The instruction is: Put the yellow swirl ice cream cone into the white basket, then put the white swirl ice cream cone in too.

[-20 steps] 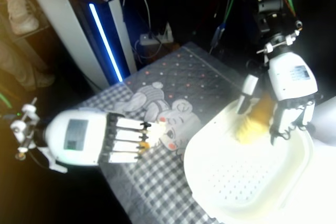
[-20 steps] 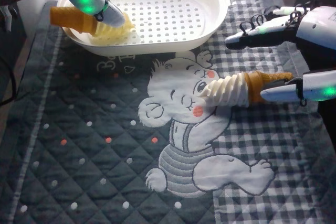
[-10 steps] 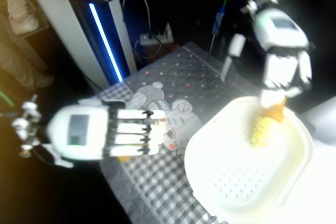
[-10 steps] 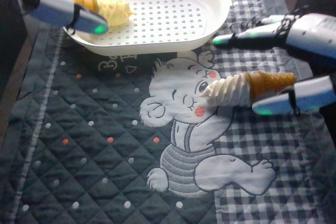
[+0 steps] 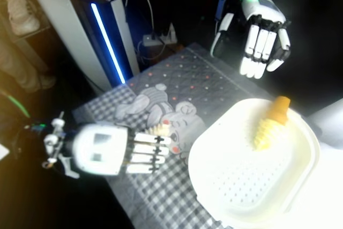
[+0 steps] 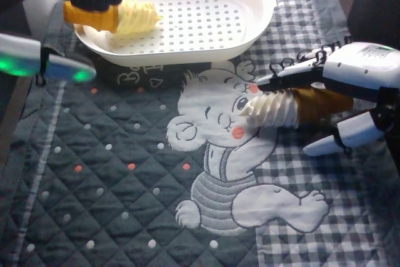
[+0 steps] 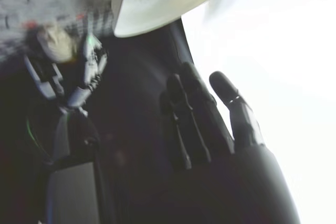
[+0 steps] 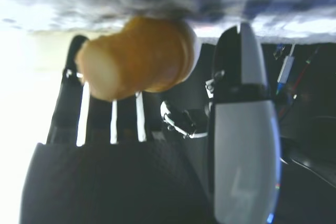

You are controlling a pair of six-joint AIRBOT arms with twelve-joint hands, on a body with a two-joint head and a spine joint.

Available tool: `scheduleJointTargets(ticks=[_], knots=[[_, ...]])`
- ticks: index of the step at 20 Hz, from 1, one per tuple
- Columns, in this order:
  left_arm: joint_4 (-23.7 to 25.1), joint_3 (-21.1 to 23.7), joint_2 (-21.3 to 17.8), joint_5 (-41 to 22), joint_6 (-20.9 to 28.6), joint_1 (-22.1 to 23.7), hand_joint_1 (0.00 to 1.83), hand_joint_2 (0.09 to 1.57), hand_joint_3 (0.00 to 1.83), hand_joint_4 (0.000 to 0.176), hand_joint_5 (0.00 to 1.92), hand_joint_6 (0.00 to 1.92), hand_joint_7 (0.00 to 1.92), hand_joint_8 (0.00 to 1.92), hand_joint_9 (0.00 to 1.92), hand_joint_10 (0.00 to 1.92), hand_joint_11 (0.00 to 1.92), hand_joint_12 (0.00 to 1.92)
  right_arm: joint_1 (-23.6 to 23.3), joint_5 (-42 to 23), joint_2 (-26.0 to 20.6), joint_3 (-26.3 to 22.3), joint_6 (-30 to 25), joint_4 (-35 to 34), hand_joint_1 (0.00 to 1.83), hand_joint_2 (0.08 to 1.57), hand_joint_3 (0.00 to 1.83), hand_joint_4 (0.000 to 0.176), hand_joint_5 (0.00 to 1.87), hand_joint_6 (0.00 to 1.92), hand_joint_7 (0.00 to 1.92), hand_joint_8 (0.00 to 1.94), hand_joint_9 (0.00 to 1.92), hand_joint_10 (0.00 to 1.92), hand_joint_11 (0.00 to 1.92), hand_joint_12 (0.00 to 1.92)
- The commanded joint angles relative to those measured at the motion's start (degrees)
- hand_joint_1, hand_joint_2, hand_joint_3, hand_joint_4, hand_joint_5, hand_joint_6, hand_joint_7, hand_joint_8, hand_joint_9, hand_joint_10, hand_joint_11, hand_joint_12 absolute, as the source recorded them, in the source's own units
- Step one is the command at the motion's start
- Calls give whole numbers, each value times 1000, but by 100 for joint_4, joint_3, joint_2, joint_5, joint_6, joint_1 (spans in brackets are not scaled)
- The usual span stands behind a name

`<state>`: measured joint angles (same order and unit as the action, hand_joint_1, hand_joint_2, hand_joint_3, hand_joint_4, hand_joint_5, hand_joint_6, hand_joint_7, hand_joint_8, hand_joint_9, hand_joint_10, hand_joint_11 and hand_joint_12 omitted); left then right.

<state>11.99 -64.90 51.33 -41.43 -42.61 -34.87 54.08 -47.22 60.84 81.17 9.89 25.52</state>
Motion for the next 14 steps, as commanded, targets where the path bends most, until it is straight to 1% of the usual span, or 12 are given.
scheduleJointTargets(ticks=[1, 2, 3, 4, 5, 8, 9, 10, 11, 12, 13, 14], knots=[[-224, -7, 7, -654, 3, 24, 915, 871, 0, 0, 733, 0, 898, 39, 652, 655, 206, 1476, -82, -449, 42, 56, -40, -177, 1041, 979, 1, 0, 545, 0, 772, 26, 817, 212, 367, 1405], [-277, -10, 20, -677, -14, -19, 901, 864, 0, 0, 737, 1, 911, 37, 644, 716, 239, 1445, -82, -414, 80, 85, -40, -161, 1171, 999, 2, 0, 696, 21, 889, 45, 900, 295, 451, 1390], [-298, -9, 25, -699, -25, -37, 898, 851, 0, 0, 736, 1, 926, 41, 649, 731, 259, 1443, -82, -382, 96, 101, -40, -153, 1347, 1062, 8, 0, 866, 687, 1067, 621, 1007, 968, 615, 1305], [-330, -4, 26, -735, -30, -68, 887, 853, 0, 0, 717, 0, 921, 36, 645, 725, 246, 1433, -82, -320, 117, 125, -40, -152, 1276, 1105, 2, 0, 884, 913, 1082, 903, 1033, 860, 748, 1314], [-394, 3, 10, -773, -30, -127, 958, 843, 0, 0, 723, 1, 904, 12, 649, 611, 216, 1335, -82, -256, 148, 158, -40, -150, 1374, 1073, 0, 0, 1040, 750, 1100, 759, 999, 1167, 754, 1339], [-522, 15, -7, -840, -29, -266, 944, 841, 0, 0, 746, 0, 922, 5, 709, 502, 233, 1319, -82, -233, 159, 186, -40, -149, 1378, 1077, 0, 0, 1019, 778, 1119, 704, 981, 1225, 740, 1376], [-599, 27, -32, -889, -28, -362, 954, 846, 2, 0, 744, 0, 927, 6, 716, 493, 235, 1324, -82, -265, 116, 187, -40, -175, 1379, 1075, 0, 0, 1010, 801, 1126, 685, 992, 1197, 770, 1290], [-647, 35, -46, -927, -28, -427, 938, 854, 2, 0, 770, 5, 945, 10, 744, 502, 292, 1317, -82, -399, 44, 165, -40, -257, 1261, 1100, 9, 0, 946, 973, 1088, 845, 1022, 862, 833, 1221], [-683, 43, -53, -948, -27, -460, 918, 853, 1, 0, 793, 3, 947, 4, 795, 385, 349, 1204, -83, -543, -59, 115, -40, -324, 1247, 1101, 4, 0, 939, 966, 1102, 881, 1113, 706, 872, 1215], [-704, 54, -57, -975, -26, -478, 895, 859, 0, 0, 796, 1, 937, 1, 816, 312, 343, 1207, -83, -723, -194, 39, -40, -414, 1354, 1097, 8, 0, 927, 942, 1072, 837, 981, 1114, 786, 1250], [-711, 66, -64, -992, -24, -488, 907, 863, 0, 0, 799, 0, 918, 0, 836, 220, 328, 1181, -83, -852, -298, -22, -40, -471, 1373, 1105, 0, 0, 949, 915, 1059, 858, 905, 1244, 674, 1326], [-728, 92, -77, -1031, -22, -518, 915, 870, 0, 0, 792, 4, 916, 0, 855, 167, 344, 1123, -83, -1082, -465, -119, -40, -564, 1388, 1076, 0, 0, 1058, 637, 1086, 842, 987, 1241, 775, 1473]])
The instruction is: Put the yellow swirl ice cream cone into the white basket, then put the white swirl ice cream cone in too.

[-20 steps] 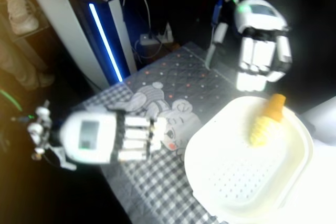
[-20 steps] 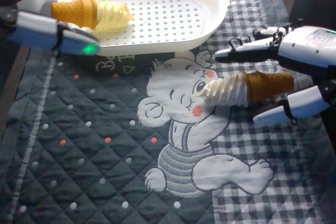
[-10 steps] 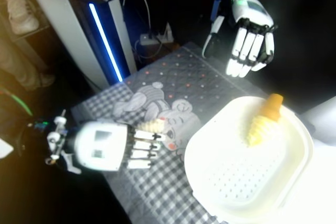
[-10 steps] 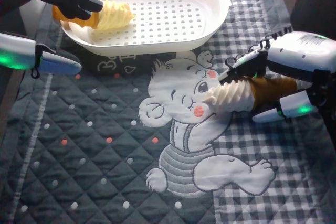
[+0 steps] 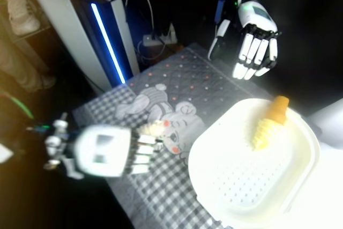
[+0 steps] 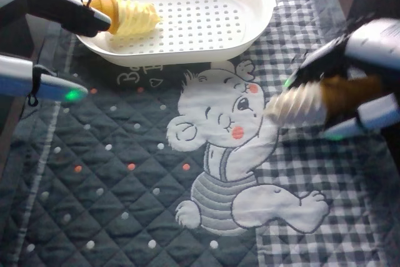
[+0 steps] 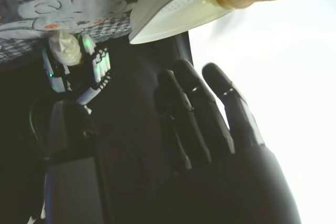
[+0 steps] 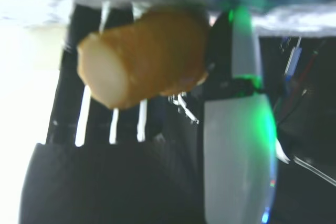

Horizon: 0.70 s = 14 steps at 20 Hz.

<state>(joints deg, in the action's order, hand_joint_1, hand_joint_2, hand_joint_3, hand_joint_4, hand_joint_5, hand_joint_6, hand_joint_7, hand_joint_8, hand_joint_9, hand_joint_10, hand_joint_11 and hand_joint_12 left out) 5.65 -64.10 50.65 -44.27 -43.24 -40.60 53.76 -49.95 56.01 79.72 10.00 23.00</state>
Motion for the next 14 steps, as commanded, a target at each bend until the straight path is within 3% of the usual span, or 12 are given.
scheduleJointTargets(ticks=[1, 2, 3, 4, 6, 8, 9, 10, 11, 12, 14], knots=[[-130, 33, -20, -797, 43, 4, 903, 871, 0, 0, 798, 3, 929, 3, 887, 141, 403, 1052, -51, -1053, -133, -44, -51, -443, 1298, 1059, 3, 0, 1087, 635, 1146, 856, 1062, 946, 869, 1387], [-155, 46, -27, -835, 45, -30, 886, 872, 1, 0, 803, 3, 934, 4, 892, 131, 416, 1037, -51, -1252, -209, -62, -50, -580, 1375, 1048, 0, 0, 1080, 622, 1182, 673, 1074, 1061, 872, 1314], [-176, 56, -31, -874, 50, -60, 924, 843, 0, 0, 820, 3, 963, 10, 925, 142, 416, 1121, -52, -1466, -279, -65, -48, -745, 1275, 1054, 5, 0, 1075, 721, 1172, 738, 1086, 705, 868, 1177], [-187, 64, -32, -901, 55, -76, 898, 840, 0, 0, 816, 0, 961, 5, 921, 131, 382, 1169, -54, -1666, -326, -59, -30, -951, 1364, 1063, 7, 0, 1052, 776, 1137, 760, 981, 1004, 784, 1118], [-189, 79, -31, -926, 67, -87, 966, 823, 0, 0, 835, 3, 970, 6, 937, 130, 439, 1186, -82, -1984, -356, -17, 144, -1347, 1389, 1067, 0, 0, 999, 818, 1146, 757, 998, 1058, 777, 1068], [-189, 75, 5, -931, 67, -86, 935, 828, 0, 0, 839, 2, 978, 6, 976, 139, 511, 1147, -228, -2090, -329, 93, 419, -1745, 1387, 1080, 0, 0, 934, 921, 1113, 714, 1024, 1106, 906, 1077], [-187, 71, 24, -943, 66, -65, 985, 821, 0, 0, 831, 0, 974, 3, 958, 131, 466, 1128, -624, -1895, -250, 165, 500, -1606, 1384, 1090, 1, 0, 918, 941, 1081, 754, 1004, 1160, 901, 1170], [-241, 112, -32, -1074, 68, -130, 967, 827, 0, 0, 826, 1, 947, 0, 901, 100, 398, 1092, -1162, -1452, -19, 338, 519, -1236, 1378, 1075, 0, 0, 987, 835, 1122, 666, 1028, 1185, 893, 1310], [-352, 162, -100, -1206, 69, -272, 967, 827, 0, 0, 826, 1, 947, 0, 901, 100, 398, 1092, -1485, -1224, 235, 516, 518, -1039, 1378, 1075, 0, 0, 987, 835, 1122, 666, 1028, 1185, 893, 1310], [-488, 220, -169, -1349, 74, -464, 936, 827, 0, 0, 839, 1, 990, 11, 970, 120, 469, 1219, -1854, -900, 591, 780, 516, -749, 1385, 1080, 0, 0, 942, 956, 1091, 697, 1040, 1089, 937, 1076], [-492, 210, -154, -1331, 85, -464, 960, 827, 0, 0, 842, 2, 1005, 16, 984, 131, 467, 1251, -2152, -563, 974, 1097, 513, -582, 1386, 1059, 0, 0, 966, 901, 1149, 615, 1125, 973, 1037, 986]])
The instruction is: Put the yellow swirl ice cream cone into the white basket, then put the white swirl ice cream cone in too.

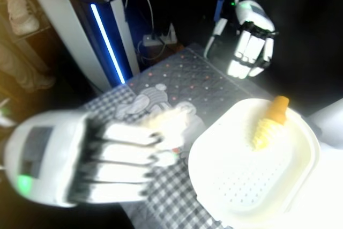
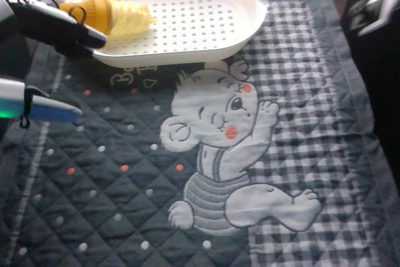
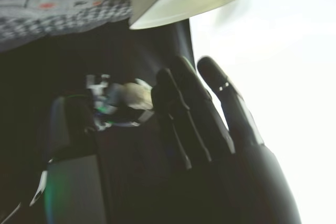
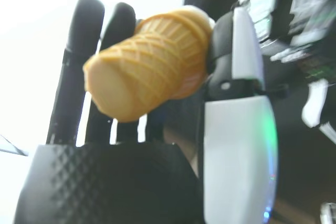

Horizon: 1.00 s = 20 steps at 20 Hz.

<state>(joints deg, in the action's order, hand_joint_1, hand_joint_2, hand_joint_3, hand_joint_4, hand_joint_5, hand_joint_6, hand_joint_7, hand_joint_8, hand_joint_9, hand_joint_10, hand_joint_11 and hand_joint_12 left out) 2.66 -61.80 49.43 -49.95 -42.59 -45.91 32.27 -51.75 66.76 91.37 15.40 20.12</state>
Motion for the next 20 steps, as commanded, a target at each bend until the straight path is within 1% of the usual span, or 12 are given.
scheduleJointTargets(ticks=[1, 3, 6, 7, 8, 9, 10, 11, 15, 16, 18, 20], knots=[[-156, -63, 36, -714, 18, 143, 940, 833, 2, 0, 842, 2, 1010, 18, 988, 138, 457, 1255, -227, -50, 188, 198, -27, -164, 1276, 1066, 0, 0, 1000, 908, 1183, 663, 1153, 774, 1032, 1105], [-146, -84, 88, -726, 18, 175, 909, 829, 0, 0, 865, 3, 976, 3, 924, 87, 417, 1056, -529, 508, 606, 555, -30, 142, 1389, 1025, 2, 0, 1078, 740, 1311, 289, 1141, 976, 1006, 1093], [-89, -115, 168, -691, 35, 211, 934, 831, 0, 0, 882, 3, 1006, 10, 963, 112, 428, 1194, -724, 1281, 1192, 1051, -156, 767, 1396, 1013, 0, 0, 1145, 590, 1372, 221, 1124, 947, 825, 1047], [-28, -152, 214, -653, 69, 262, 957, 824, 0, 0, 879, 1, 1007, 6, 959, 118, 447, 1109, -732, 1503, 1332, 1166, -168, 994, 1300, 1041, 0, 0, 1041, 748, 1282, 543, 1134, 509, 847, 1008], [11, -173, 241, -638, 97, 297, 944, 830, 2, 0, 877, 1, 1007, 5, 953, 116, 439, 1096, -732, 1618, 1374, 1198, -168, 1137, 984, 992, 0, 0, 690, 222, 788, 190, 816, 236, 376, 1136], [24, -176, 246, -638, 104, 313, 944, 830, 2, 0, 877, 1, 1007, 5, 953, 116, 439, 1096, -732, 1672, 1378, 1200, -168, 1197, 984, 992, 0, 0, 690, 222, 788, 190, 816, 236, 376, 1136], [26, -175, 244, -659, 108, 311, 940, 838, 2, 0, 861, 14, 1003, 3, 937, 126, 379, 1239, -732, 1697, 1377, 1209, -193, 1222, 668, 907, 0, 108, 260, 44, 316, 39, 331, 78, 74, 587], [25, -175, 240, -677, 120, 296, 929, 842, 1, 0, 864, 11, 1002, 2, 936, 136, 395, 1217, -732, 1697, 1376, 1230, -231, 1230, 520, 846, 0, 162, 51, 8, 62, 7, 65, 15, 14, 117], [-119, -116, 175, -1001, 130, 176, 982, 812, 0, 0, 877, 2, 1037, 13, 791, 627, 467, 1310, -731, 1190, 1063, 1042, -349, 752, 448, 852, 4, 176, 0, 0, 0, 0, 0, 0, 4, 2], [-198, -62, 116, -1194, 130, 101, 990, 848, 3, 0, 890, 2, 1018, 4, 765, 619, 512, 1064, -731, 975, 864, 880, -349, 548, 514, 820, 0, 176, 0, 0, 0, 0, 0, 0, 0, 0], [-386, 43, -13, -1688, 129, -60, 973, 863, 1, 0, 882, 0, 996, 0, 749, 586, 505, 1008, -731, 341, 509, 392, -325, 174, 553, 800, 0, 176, 0, 0, 0, 0, 0, 0, 0, 0], [-762, 256, -265, -2421, -49, -343, 934, 899, 2, 0, 882, 6, 966, 2, 672, 655, 354, 1193, -722, -417, -307, -306, -239, -140, 564, 829, 0, 176, 0, 0, 0, 0, 0, 0, 0, 0]])
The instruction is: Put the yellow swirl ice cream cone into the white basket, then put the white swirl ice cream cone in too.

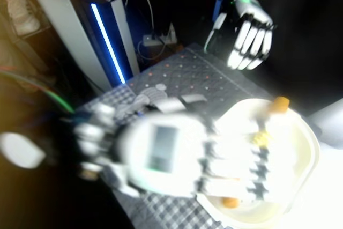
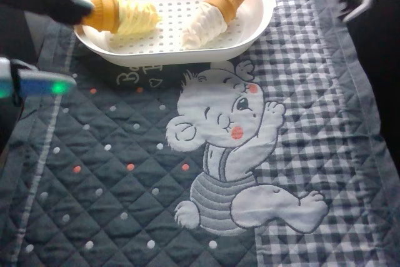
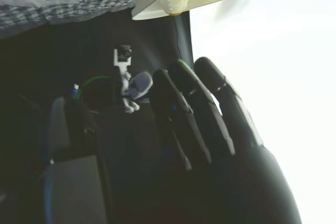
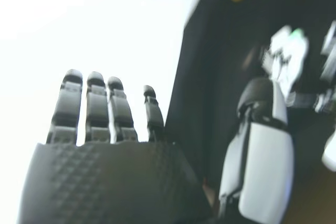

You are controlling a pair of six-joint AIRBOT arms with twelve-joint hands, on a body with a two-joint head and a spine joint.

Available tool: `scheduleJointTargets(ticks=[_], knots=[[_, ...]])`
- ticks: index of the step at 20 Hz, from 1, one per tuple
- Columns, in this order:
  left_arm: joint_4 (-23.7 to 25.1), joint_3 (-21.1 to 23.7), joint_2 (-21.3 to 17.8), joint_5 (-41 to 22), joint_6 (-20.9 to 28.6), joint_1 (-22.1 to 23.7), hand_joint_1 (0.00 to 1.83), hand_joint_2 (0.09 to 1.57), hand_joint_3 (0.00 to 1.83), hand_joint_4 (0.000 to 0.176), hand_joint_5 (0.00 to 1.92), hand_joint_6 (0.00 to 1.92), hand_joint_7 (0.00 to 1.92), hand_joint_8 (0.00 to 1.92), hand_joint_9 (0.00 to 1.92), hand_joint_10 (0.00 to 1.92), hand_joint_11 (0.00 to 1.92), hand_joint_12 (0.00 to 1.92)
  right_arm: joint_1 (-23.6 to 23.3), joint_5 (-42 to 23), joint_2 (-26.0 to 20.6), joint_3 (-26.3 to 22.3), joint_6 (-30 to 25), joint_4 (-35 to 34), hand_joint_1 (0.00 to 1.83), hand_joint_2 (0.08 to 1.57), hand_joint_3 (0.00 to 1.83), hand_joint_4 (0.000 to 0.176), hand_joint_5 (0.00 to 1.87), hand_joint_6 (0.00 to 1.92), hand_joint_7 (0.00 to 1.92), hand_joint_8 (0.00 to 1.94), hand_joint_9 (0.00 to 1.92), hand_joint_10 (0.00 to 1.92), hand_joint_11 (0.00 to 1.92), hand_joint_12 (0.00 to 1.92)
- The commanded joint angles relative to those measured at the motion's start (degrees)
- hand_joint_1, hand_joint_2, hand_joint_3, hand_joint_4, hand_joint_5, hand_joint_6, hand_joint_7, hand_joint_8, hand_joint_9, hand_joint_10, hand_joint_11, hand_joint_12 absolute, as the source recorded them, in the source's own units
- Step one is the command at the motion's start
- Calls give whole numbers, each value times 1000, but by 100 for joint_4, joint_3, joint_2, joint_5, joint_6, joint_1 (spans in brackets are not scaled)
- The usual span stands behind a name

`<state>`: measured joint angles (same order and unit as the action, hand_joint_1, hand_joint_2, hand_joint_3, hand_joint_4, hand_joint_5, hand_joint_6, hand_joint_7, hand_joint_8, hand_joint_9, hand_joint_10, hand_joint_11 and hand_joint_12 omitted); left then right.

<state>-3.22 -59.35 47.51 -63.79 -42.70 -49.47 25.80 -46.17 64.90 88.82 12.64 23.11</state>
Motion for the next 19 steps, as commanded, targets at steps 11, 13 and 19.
scheduleJointTargets(ticks=[11, 13, 19], knots=[[-1323, 564, -133, -3544, 230, -1618, 714, 1024, 10, 0, 587, 0, 782, 0, 430, 1058, 335, 1589, 3114, -4941, -1644, -2114, 984, -3275, 701, 822, 0, 176, 62, 24, 1, 0, 0, 0, 0, 0], [-1376, 533, 85, -3545, 469, -1565, 558, 1061, 4, 13, 422, 0, 588, 0, 317, 839, 160, 1488, 3718, -5483, -1597, -2373, 984, -3952, 621, 892, 24, 176, 9, 2, 9, 3, 0, 0, 0, 0], [-1218, 247, 464, -3546, 1039, -1253, 3, 1301, 11, 75, 0, 0, 51, 5, 149, 4, 0, 590, 3738, -5486, -1310, -2339, 1000, -3662, 529, 979, 5, 85, 77, 7, 189, 6, 203, 13, 130, 43]])
